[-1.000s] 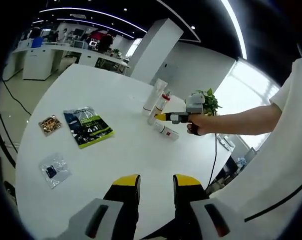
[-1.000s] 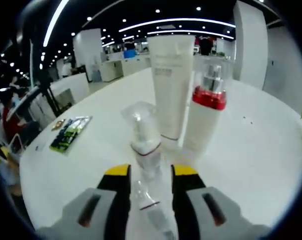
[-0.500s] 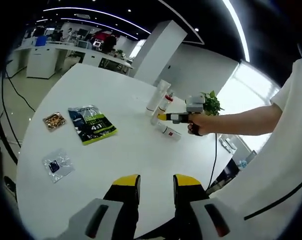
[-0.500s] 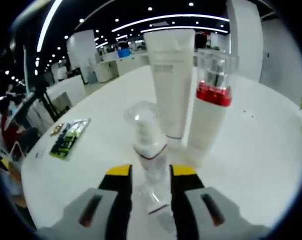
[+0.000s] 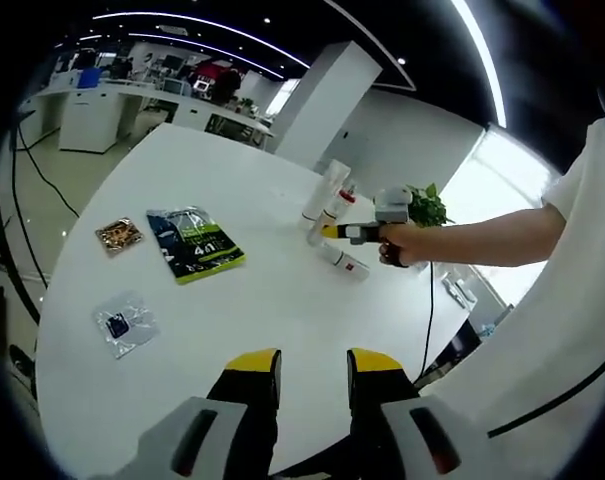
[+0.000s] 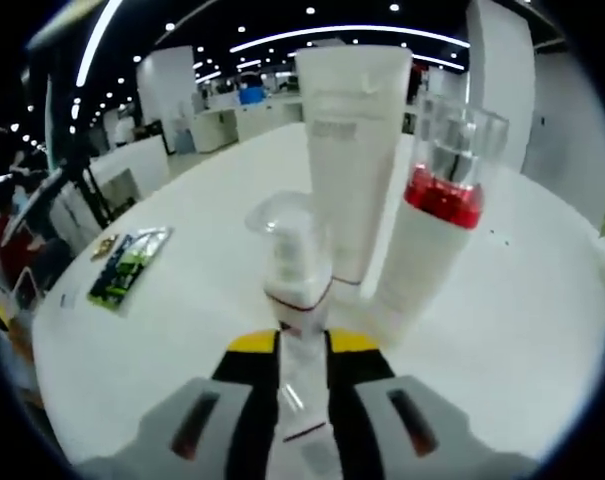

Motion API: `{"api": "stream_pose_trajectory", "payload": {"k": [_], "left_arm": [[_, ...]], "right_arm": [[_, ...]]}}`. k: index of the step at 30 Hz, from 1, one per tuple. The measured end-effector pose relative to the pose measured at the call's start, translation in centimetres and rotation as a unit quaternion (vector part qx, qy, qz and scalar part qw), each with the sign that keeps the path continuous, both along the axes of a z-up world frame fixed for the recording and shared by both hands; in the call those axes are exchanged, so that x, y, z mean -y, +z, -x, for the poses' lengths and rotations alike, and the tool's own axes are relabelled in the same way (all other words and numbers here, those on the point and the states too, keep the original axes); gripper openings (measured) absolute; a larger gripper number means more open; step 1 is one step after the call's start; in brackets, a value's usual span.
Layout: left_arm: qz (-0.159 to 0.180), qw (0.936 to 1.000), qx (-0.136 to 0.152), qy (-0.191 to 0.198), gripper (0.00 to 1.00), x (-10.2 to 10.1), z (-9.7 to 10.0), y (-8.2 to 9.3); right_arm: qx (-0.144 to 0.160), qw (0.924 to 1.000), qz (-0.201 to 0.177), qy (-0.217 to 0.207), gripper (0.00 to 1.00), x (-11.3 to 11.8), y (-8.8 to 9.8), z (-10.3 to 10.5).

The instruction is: Arrange the skincare products in the storage area until every visible bottle or jar stands upright without overlapping.

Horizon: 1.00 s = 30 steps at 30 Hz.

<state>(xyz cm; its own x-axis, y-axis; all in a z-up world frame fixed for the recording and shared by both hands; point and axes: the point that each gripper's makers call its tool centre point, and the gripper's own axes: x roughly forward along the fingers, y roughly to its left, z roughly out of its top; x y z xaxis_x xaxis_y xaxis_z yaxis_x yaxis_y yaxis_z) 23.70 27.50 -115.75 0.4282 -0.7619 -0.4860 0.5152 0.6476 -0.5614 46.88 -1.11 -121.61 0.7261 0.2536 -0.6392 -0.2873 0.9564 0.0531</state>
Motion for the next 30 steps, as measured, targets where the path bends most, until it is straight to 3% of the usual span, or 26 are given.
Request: {"api": "stream_pose_trajectory", "payload": {"k": [30], "left_arm": [[-0.008, 1.0, 0.004, 0.0, 0.27, -0.2, -1.5, 0.4]], "right_arm": [[-0.003, 0.9998, -0.003, -0.018, 0.16, 0.9, 0.1, -1.9]]}}
